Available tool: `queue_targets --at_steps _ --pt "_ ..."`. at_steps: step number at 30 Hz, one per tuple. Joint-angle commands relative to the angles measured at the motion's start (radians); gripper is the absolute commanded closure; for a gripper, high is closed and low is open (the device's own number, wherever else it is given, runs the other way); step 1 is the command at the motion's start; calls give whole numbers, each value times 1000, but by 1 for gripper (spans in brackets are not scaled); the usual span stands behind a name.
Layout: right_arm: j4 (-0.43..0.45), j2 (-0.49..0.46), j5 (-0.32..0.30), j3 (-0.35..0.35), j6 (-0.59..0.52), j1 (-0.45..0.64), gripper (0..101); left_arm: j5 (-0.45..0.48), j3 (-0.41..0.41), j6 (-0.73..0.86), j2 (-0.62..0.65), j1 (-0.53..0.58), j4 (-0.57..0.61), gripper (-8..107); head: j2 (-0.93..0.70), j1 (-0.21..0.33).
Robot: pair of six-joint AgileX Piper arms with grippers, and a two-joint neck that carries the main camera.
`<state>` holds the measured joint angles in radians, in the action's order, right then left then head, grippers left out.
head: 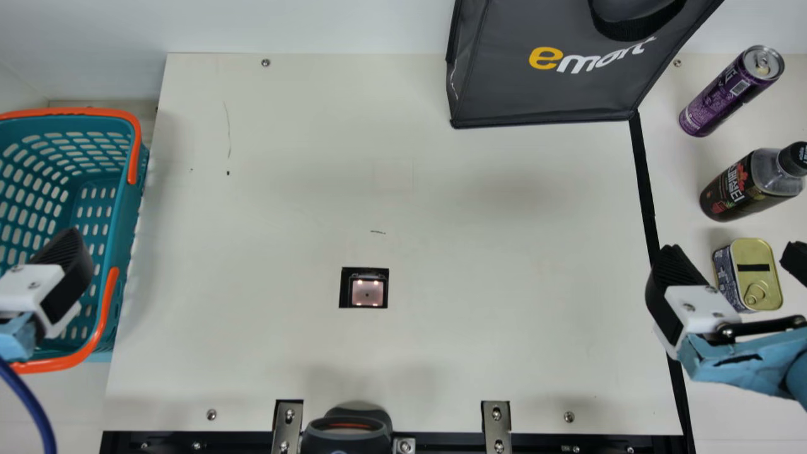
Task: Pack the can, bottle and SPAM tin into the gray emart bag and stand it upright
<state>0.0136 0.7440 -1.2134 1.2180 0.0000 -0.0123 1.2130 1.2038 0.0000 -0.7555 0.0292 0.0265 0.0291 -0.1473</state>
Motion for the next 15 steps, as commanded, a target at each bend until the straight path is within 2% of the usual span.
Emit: queue_targets --at_steps 1,2,12,15 --pt "0 0 0 0 0 0 6 0 0 0 0 0 0 9 22 33" --pt "0 0 0 0 0 0 6 0 0 0 0 0 0 9 65 76" --pt "0 0 0 0 0 0 6 0 0 0 0 0 0 9 298 309" --pt "0 0 0 0 0 0 6 0 0 0 0 0 0 9 320 322"
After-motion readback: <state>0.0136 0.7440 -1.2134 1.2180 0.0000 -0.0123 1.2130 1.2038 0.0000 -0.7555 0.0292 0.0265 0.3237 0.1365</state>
